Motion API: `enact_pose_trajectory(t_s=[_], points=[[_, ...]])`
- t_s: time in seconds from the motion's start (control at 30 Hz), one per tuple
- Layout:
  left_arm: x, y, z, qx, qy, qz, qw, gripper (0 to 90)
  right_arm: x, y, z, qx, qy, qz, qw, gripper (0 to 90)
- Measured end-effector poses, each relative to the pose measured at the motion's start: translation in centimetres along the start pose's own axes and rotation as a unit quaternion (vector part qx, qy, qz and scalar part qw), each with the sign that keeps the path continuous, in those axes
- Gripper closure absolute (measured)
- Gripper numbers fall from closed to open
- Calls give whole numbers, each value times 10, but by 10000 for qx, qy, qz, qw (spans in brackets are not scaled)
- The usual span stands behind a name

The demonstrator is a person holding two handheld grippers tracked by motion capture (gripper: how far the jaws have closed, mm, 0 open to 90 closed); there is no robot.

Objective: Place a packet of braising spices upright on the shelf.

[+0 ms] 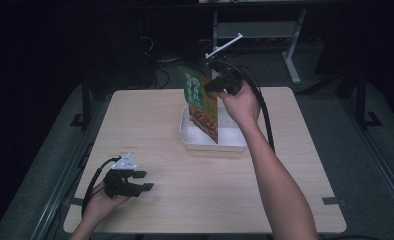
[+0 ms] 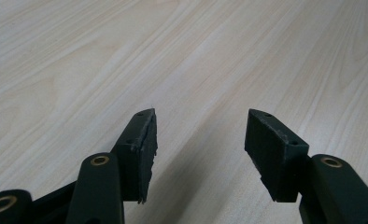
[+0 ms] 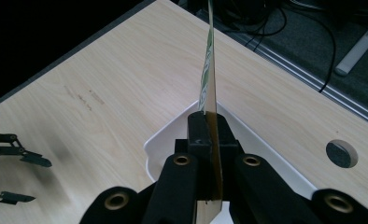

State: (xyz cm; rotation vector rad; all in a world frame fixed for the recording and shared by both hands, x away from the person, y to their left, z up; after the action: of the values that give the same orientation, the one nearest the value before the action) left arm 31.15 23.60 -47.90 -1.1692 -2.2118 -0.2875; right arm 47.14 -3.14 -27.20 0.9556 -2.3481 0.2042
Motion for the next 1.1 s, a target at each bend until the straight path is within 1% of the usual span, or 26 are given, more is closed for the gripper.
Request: enact_pose_trajectory(t_s=[0.13, 0.33, 0.43, 0.63, 0.77, 0.9, 1.1], points=[[0, 0, 0, 7, -7, -3, 10000, 437, -4, 1, 0, 3, -5, 33, 10000, 898], [0, 0, -1, 8, -23, 4, 10000, 437, -11, 0, 1, 40, -81, 122, 9999, 899], [0, 0, -1, -2, -22, 2, 10000, 437, -15, 1, 2, 93, -67, 164, 9998, 899], [0, -1, -1, -12, -30, 14, 10000, 437, -20, 3, 3, 138, -66, 168, 9997, 898], [0, -1, -1, -13, -35, 15, 10000, 438, -24, 4, 6, 98, -92, 123, 9998, 898], [0, -1, -1, -12, -40, 14, 10000, 437, -24, 4, 6, 96, -133, 119, 9998, 898], [0, -1, -2, -12, -42, 18, 10000, 437, -23, 1, 5, 112, -208, 209, 9995, 898]])
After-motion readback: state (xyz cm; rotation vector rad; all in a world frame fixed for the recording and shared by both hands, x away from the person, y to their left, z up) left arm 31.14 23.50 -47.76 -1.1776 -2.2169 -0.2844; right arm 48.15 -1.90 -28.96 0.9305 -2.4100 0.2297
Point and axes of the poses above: each handheld gripper's, and its own axes: x roughly backward along the jaws, z roughly out of its underside, y roughly to its left, the point moved 6 cm from there along -x, roughly forward along the jaws, and after that the axes turned 11 degrees about -y, right-handed, at the moved point
